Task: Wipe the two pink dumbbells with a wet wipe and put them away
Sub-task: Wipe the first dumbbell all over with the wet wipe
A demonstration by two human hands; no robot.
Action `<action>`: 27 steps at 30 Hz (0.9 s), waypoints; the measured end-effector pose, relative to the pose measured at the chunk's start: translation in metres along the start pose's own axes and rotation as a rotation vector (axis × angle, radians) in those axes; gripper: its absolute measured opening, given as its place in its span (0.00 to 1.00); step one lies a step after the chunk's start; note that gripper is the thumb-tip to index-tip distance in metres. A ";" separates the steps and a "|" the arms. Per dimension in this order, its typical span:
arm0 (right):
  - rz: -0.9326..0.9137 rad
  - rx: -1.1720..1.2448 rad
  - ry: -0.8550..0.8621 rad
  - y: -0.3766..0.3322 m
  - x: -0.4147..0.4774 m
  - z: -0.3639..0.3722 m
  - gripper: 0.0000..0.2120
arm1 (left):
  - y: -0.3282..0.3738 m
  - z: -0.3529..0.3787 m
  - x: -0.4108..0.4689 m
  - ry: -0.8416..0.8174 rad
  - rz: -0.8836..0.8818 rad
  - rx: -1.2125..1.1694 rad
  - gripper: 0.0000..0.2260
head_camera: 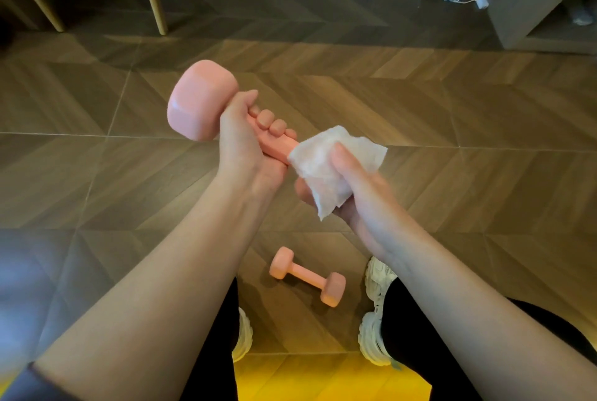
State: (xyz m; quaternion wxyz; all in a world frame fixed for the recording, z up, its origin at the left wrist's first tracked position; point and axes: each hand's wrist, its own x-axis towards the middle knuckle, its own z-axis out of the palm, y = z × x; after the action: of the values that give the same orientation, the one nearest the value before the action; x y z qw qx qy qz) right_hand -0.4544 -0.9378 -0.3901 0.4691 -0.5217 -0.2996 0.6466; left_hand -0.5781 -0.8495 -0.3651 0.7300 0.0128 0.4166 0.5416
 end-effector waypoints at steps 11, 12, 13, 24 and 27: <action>-0.020 -0.086 -0.099 0.003 -0.004 -0.012 0.34 | 0.005 -0.003 -0.002 0.012 -0.012 -0.056 0.16; -0.002 -0.062 -0.100 0.001 -0.004 -0.013 0.34 | 0.006 -0.003 -0.001 0.017 -0.009 -0.069 0.15; 0.016 -0.029 -0.103 0.000 -0.004 -0.015 0.34 | 0.008 -0.003 -0.001 0.016 -0.007 -0.076 0.15; 0.159 0.124 -0.044 -0.001 -0.003 -0.007 0.23 | -0.012 0.002 -0.009 -0.033 0.074 0.101 0.15; 0.088 -0.004 -0.057 -0.005 -0.006 -0.007 0.29 | -0.010 0.002 -0.006 0.016 0.046 0.035 0.14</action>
State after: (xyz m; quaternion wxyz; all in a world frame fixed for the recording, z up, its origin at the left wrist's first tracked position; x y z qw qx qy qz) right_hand -0.4461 -0.9425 -0.3851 0.4304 -0.5167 -0.2908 0.6806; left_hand -0.5695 -0.8579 -0.3652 0.7139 0.0310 0.4313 0.5507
